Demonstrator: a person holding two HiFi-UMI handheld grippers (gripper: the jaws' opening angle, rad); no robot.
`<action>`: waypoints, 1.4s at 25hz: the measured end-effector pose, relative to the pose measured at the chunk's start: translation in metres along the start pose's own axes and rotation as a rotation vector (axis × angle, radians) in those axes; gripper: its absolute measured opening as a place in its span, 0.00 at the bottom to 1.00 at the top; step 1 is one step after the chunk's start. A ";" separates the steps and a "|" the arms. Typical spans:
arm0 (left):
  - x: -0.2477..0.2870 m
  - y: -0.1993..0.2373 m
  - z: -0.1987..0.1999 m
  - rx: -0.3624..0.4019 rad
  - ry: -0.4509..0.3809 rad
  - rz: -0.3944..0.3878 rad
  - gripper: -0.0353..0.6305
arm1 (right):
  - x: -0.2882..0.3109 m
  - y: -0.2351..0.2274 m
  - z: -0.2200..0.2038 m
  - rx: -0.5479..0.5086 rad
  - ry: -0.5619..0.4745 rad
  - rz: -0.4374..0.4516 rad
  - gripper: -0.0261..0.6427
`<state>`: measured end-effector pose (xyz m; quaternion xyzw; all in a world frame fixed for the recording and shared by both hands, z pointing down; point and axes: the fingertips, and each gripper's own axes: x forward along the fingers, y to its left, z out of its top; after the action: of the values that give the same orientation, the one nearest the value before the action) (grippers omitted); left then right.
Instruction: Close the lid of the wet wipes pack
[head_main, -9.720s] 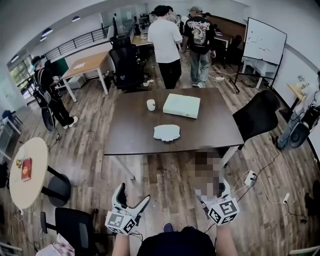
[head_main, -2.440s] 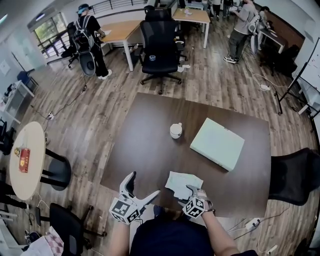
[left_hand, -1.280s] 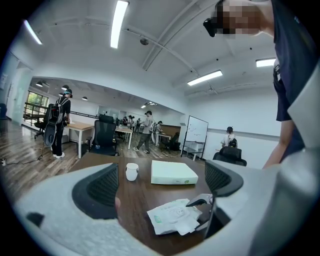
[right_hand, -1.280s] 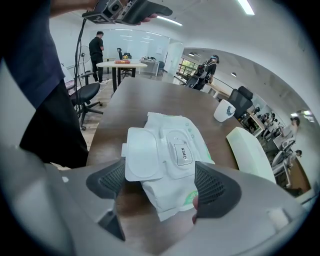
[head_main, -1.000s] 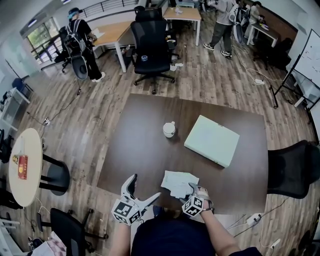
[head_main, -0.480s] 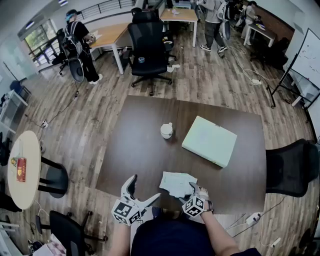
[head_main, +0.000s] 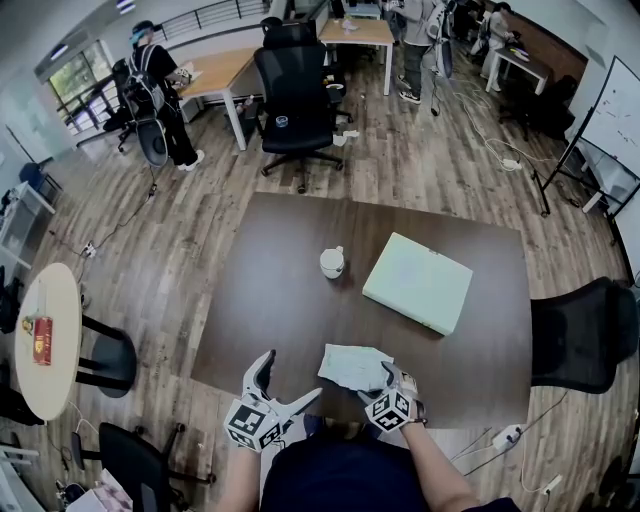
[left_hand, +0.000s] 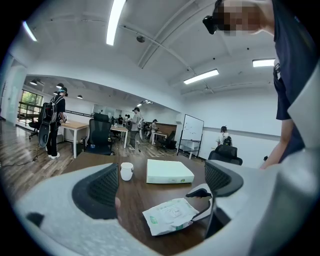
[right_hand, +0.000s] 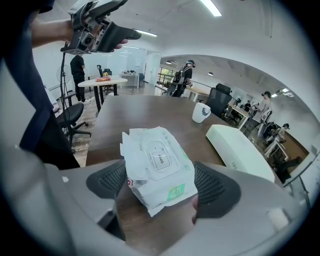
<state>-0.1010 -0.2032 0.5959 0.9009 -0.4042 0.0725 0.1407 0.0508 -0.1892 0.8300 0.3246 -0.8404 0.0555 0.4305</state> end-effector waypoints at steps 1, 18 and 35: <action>-0.001 0.000 -0.001 -0.001 -0.001 -0.001 0.85 | 0.000 -0.001 0.001 0.011 -0.003 -0.006 0.70; 0.001 -0.015 -0.004 -0.007 -0.001 -0.032 0.85 | 0.006 -0.032 0.001 0.209 0.010 -0.074 0.67; 0.004 -0.015 -0.003 -0.050 -0.018 -0.028 0.85 | 0.025 -0.044 0.002 0.369 0.042 -0.059 0.60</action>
<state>-0.0866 -0.1957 0.5966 0.9034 -0.3943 0.0520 0.1604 0.0652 -0.2372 0.8393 0.4212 -0.7969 0.2030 0.3827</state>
